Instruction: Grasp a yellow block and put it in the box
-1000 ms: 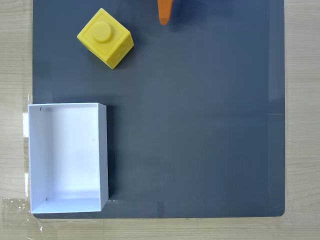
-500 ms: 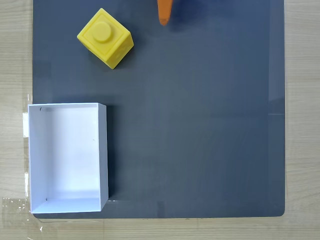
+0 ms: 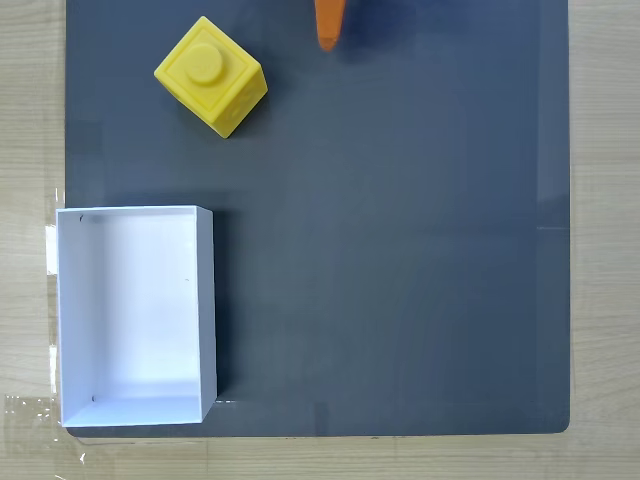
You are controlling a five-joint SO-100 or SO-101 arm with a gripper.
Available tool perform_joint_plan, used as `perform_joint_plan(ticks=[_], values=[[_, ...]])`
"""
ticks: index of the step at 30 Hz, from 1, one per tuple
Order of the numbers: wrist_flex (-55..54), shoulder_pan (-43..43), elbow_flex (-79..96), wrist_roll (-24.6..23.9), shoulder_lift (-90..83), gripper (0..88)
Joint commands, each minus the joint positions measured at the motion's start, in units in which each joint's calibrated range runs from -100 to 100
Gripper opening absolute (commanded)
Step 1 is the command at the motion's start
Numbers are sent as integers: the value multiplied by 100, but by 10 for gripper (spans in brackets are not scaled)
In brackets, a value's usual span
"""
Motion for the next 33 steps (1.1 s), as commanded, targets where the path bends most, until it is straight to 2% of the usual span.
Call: perform_joint_plan(ticks=[1, 5, 10, 17, 21, 27, 33], values=[[-801, 50, -879, 5, 791, 18], [-1612, 8, -2154, -31, 2351, 18], [-1577, 84, -4135, -42, 4249, 18], [72, 623, -7039, -897, 6071, 18], [1093, 1010, -8260, -1228, 6842, 18], [2367, 1641, -9137, -1354, 7605, 18], [2733, 2273, -9092, -1306, 8241, 19]])
